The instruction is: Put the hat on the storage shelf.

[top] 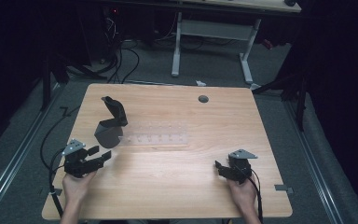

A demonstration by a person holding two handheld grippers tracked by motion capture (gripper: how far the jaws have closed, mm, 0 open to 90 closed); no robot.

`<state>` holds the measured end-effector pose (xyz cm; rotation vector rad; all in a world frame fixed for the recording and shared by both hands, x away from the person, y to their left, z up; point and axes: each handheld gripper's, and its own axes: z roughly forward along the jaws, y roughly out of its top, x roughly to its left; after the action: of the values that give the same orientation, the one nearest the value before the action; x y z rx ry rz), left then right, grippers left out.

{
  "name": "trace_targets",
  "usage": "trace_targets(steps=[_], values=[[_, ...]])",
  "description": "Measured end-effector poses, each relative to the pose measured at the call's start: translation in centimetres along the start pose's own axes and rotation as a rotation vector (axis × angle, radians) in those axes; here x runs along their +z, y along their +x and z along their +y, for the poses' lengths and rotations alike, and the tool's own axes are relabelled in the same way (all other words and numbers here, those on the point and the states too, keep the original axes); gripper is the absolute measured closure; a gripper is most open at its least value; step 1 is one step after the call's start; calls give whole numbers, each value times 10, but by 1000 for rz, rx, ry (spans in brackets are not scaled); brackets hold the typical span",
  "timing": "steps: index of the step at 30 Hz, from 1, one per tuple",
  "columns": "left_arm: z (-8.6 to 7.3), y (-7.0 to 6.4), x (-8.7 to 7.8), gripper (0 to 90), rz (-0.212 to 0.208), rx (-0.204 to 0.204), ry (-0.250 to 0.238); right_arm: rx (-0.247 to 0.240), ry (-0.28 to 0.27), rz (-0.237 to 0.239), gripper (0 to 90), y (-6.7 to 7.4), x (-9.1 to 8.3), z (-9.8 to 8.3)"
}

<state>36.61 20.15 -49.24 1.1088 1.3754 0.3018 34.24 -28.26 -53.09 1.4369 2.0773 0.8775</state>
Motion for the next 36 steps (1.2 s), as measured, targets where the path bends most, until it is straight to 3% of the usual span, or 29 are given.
trace_targets(steps=[7,16,36], values=[[-12,-3,-9,375,-9,-7,8,0,0,0,357,0,0,0],[-27,-13,-13,380,-23,31,35,0,0,-1,357,0,0,0],[-60,-35,1,380,-86,96,138,1,0,-1,358,0,0,0]])
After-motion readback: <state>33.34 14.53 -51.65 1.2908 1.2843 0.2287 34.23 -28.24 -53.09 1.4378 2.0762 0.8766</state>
